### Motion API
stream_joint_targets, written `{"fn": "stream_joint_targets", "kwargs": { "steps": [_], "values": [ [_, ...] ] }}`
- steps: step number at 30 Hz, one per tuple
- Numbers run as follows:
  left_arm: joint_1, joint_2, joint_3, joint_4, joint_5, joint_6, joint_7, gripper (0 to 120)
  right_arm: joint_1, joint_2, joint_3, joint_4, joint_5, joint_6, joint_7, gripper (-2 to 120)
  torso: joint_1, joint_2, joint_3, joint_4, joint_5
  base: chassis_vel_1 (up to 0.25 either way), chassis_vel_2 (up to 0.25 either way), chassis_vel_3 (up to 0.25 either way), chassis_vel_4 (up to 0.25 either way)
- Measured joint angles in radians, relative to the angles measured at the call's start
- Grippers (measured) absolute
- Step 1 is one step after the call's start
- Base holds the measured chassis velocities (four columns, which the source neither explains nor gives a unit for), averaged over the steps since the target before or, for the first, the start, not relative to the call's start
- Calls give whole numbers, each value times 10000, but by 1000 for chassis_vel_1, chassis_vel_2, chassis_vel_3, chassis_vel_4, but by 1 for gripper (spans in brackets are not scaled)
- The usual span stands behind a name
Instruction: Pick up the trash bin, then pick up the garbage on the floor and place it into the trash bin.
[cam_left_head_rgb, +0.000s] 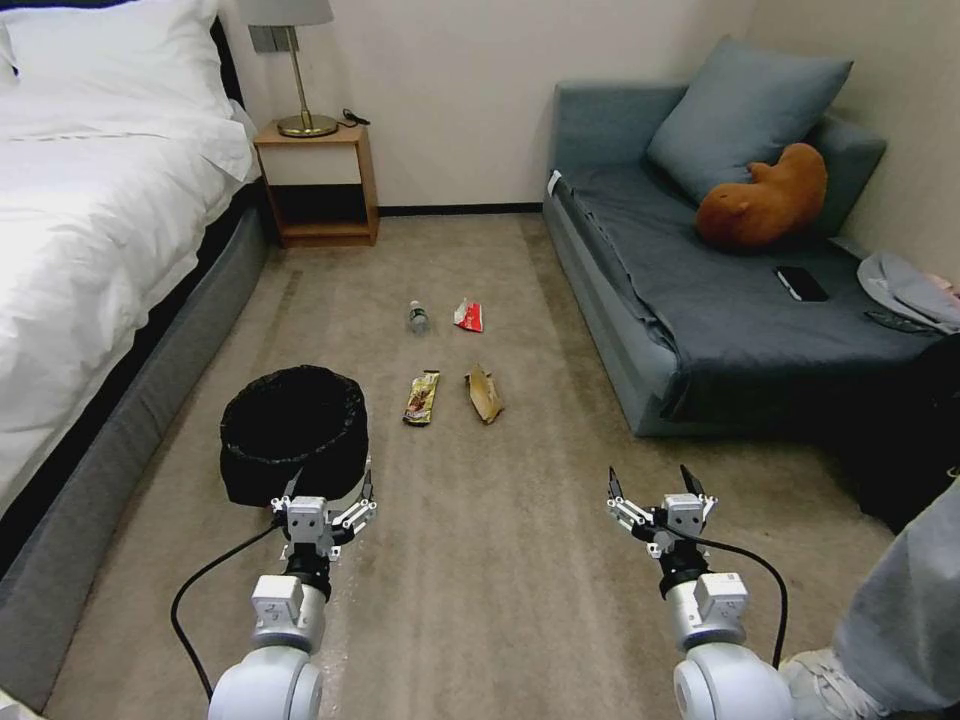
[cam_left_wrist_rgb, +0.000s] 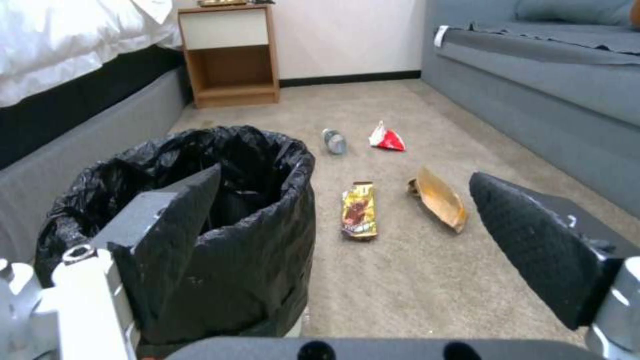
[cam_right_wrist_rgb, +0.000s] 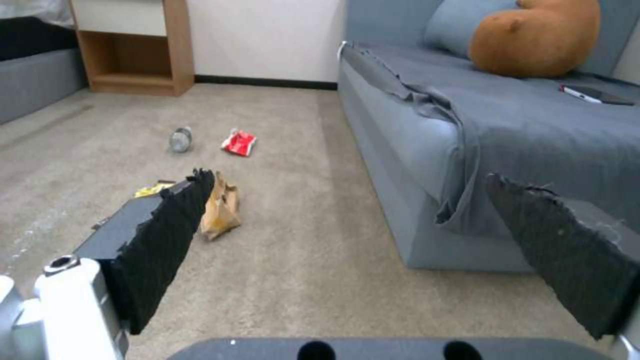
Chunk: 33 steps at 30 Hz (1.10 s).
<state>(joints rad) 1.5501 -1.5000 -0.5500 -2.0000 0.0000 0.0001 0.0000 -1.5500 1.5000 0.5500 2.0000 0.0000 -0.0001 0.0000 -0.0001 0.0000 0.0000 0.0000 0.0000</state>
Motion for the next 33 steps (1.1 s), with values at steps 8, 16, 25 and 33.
{"fn": "stream_joint_targets", "kwargs": {
  "steps": [8,16,25,33],
  "values": [
    [1,0,0,1,0,-1,0,100,0,0,0,0,0,0,0,100,0,0,0,0,0,0,0,0,0],
    [0,0,0,0,0,0,0,100,0,0,0,0,0,0,0,100,0,0,0,0,0,0,0,0,0],
    [0,0,0,0,0,-1,0,100,0,0,0,0,0,0,0,100,0,0,0,0,0,0,0,0,0],
    [0,0,0,0,0,0,0,100,-1,0,0,0,0,0,0,100,0,0,0,0,0,0,0,0,0]
  ]
}}
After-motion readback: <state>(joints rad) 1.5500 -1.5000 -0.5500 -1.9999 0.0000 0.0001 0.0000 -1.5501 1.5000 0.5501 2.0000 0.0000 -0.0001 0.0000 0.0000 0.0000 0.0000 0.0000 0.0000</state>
